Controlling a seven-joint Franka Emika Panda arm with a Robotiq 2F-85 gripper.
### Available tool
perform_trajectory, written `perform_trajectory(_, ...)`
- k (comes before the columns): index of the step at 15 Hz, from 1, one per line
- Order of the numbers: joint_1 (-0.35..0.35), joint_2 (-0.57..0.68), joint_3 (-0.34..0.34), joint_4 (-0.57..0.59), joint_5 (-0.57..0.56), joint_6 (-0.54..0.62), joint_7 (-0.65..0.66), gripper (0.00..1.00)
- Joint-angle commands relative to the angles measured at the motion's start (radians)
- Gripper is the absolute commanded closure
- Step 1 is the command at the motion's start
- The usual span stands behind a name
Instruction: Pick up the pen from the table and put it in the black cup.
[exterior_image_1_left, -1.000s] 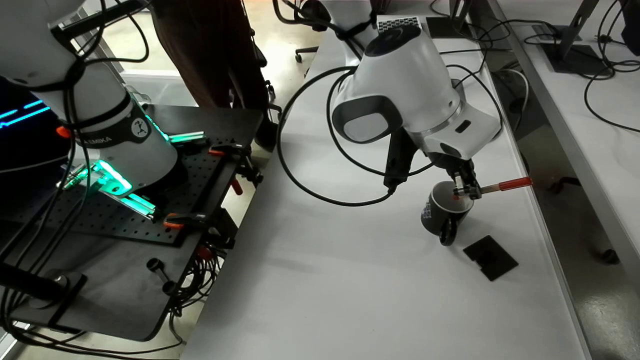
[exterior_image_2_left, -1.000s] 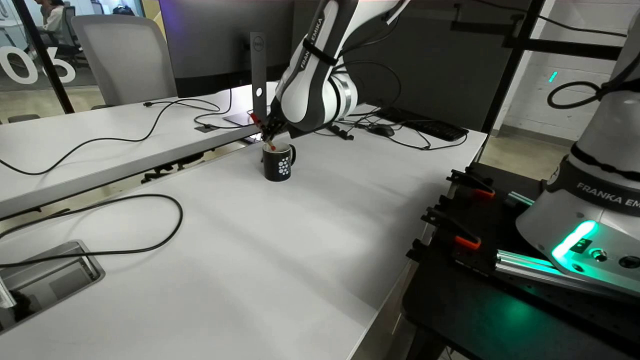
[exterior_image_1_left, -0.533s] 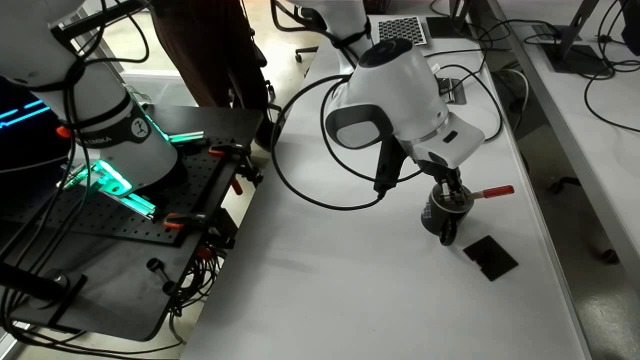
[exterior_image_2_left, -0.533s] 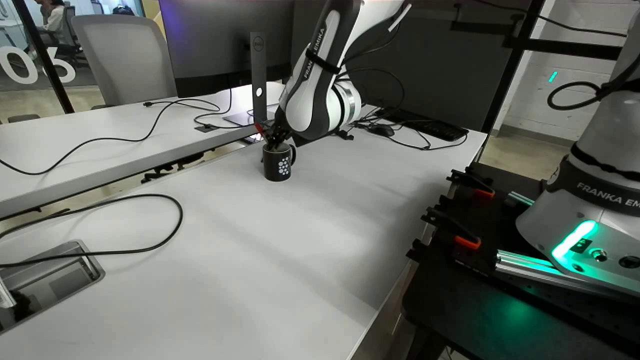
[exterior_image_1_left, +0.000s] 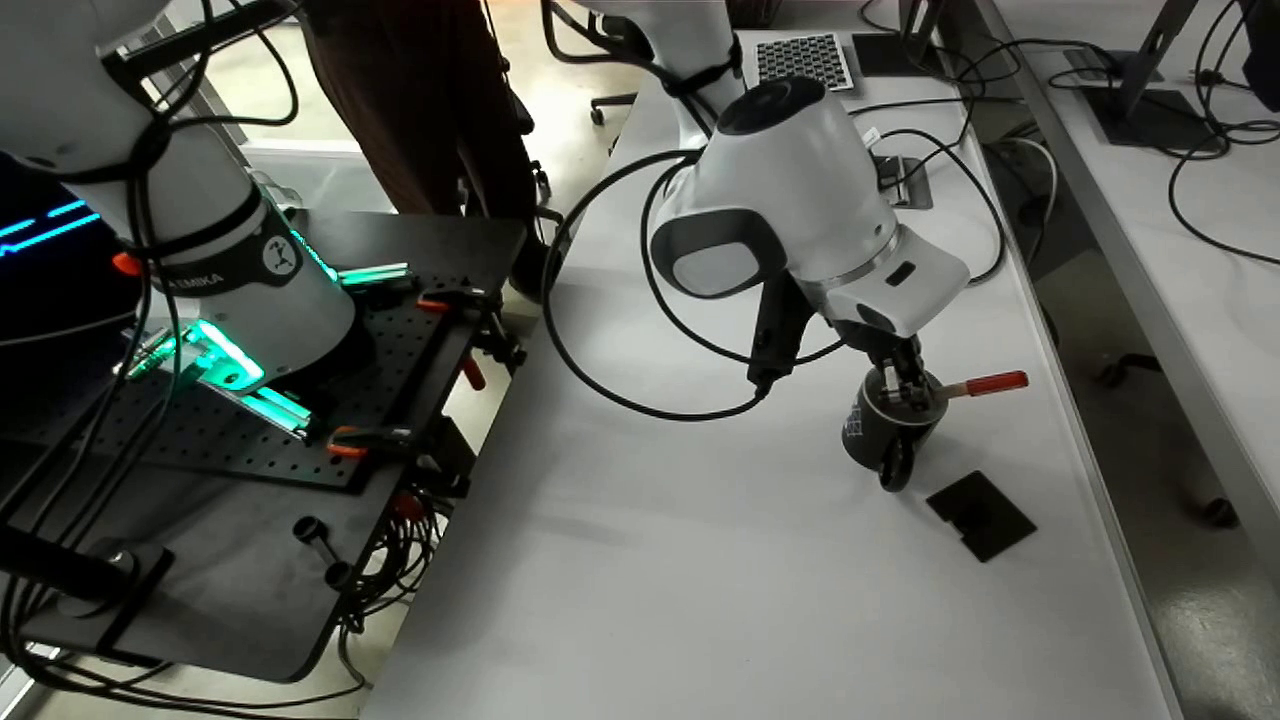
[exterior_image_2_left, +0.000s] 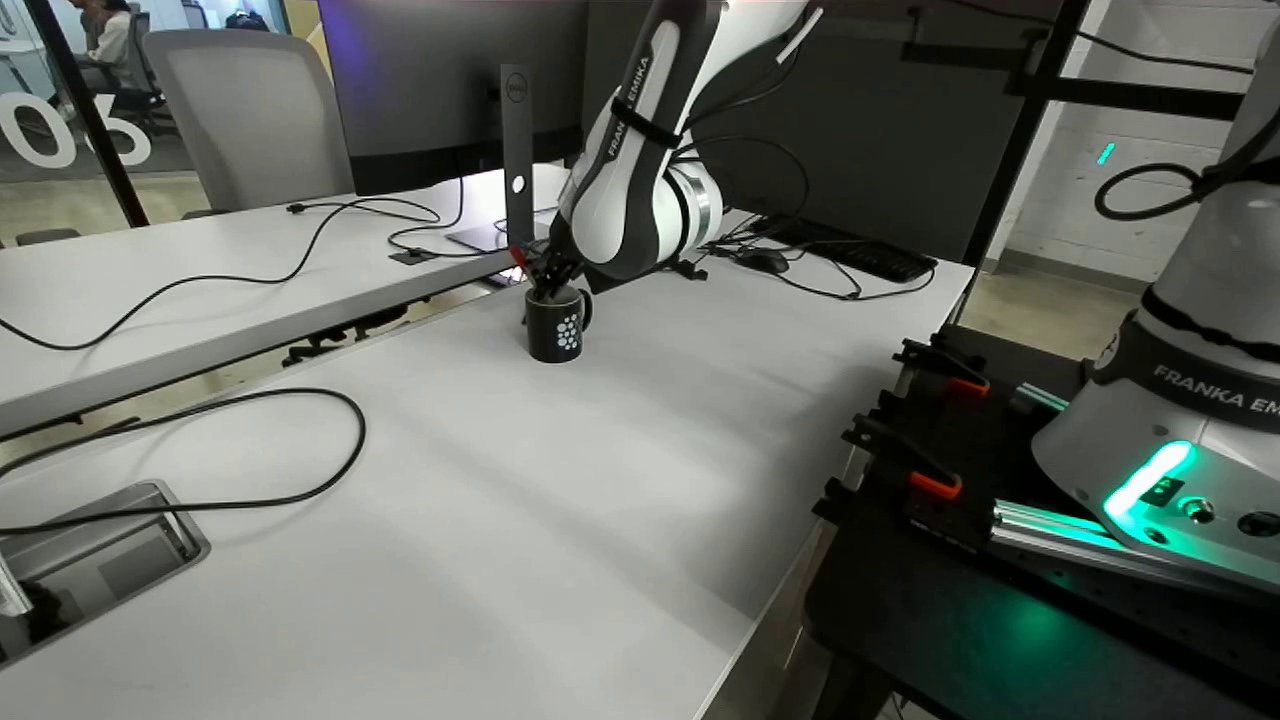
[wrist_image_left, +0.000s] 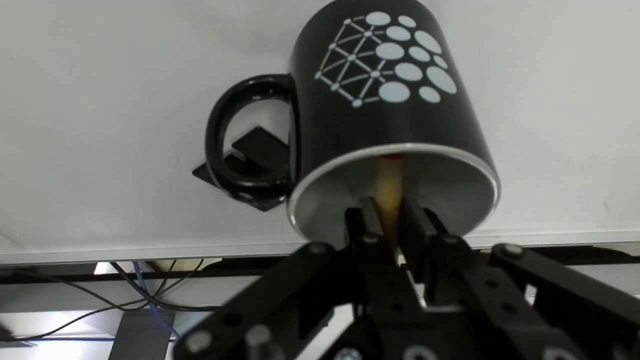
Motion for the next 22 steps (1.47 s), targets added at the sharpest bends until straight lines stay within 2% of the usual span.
perform_trajectory(1,-0.002,-0.001,-0.002,-0.001,-0.011,-0.001,0.009,0.85)
perform_trajectory(2,-0.002,-0.001,-0.002,-0.001,-0.011,-0.001,0.009,0.96)
perform_trajectory(12,-0.025,0.000,0.015,-0.009,-0.014,0.005,0.017,0.96)
perform_trajectory(13,-0.030,-0.003,0.021,-0.010,-0.018,-0.002,0.017,0.60)
perform_trajectory(15,-0.036,-0.003,0.028,-0.010,-0.020,-0.005,0.017,0.53)
perform_trajectory(19,-0.040,-0.006,0.034,-0.015,-0.017,-0.008,0.018,0.22)
perform_trajectory(20,-0.041,-0.009,0.034,-0.018,-0.017,-0.005,0.019,0.19)
perform_trajectory(22,-0.041,-0.010,0.034,-0.019,-0.016,-0.005,0.019,0.19)
